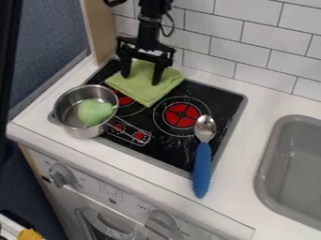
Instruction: Move the green cloth to the upper left of the stove
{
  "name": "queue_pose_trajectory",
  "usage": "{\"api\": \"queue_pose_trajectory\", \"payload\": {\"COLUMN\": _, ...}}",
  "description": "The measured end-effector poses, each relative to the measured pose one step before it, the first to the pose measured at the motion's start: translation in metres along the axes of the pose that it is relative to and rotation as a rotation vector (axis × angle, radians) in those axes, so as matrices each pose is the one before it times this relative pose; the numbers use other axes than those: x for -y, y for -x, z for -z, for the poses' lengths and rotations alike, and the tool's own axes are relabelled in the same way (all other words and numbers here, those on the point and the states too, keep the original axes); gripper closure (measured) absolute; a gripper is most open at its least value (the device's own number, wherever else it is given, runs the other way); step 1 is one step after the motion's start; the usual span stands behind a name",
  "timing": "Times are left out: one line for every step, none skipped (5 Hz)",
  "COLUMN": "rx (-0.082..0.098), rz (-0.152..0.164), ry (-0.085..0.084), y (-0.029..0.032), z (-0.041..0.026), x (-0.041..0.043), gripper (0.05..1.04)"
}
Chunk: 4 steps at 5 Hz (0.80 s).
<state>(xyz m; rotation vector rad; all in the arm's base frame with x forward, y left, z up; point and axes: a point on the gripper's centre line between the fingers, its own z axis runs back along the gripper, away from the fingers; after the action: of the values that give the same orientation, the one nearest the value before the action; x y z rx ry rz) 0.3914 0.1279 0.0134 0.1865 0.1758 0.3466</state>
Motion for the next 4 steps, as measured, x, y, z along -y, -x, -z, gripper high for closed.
{"api": "queue_pose_trajectory", "payload": {"rx": 0.0114, "rz": -0.0112, "ry": -0.0447, "y": -0.00402, "z": 0.00112, "x": -0.01208, "gripper": 0.083}}
{"api": "queue_pose_trajectory", "payload": {"rx": 0.0123, "rz": -0.0365, "ry": 0.0034, "y": -0.0006, "z": 0.00534, "x": -0.0163, "gripper": 0.082}}
{"api": "queue_pose_trajectory", "payload": {"rx": 0.0107, "rz": -0.0194, "ry": 0.0056, "y": -0.00731, "z": 0.00334, "x": -0.01301, "gripper": 0.083}}
{"api": "queue_pose_trajectory", "payload": {"rx": 0.0132, "rz": -0.0006, "ry": -0.0056, "y": -0.00293, "z": -0.00053, "x": -0.00094, "gripper": 0.082}}
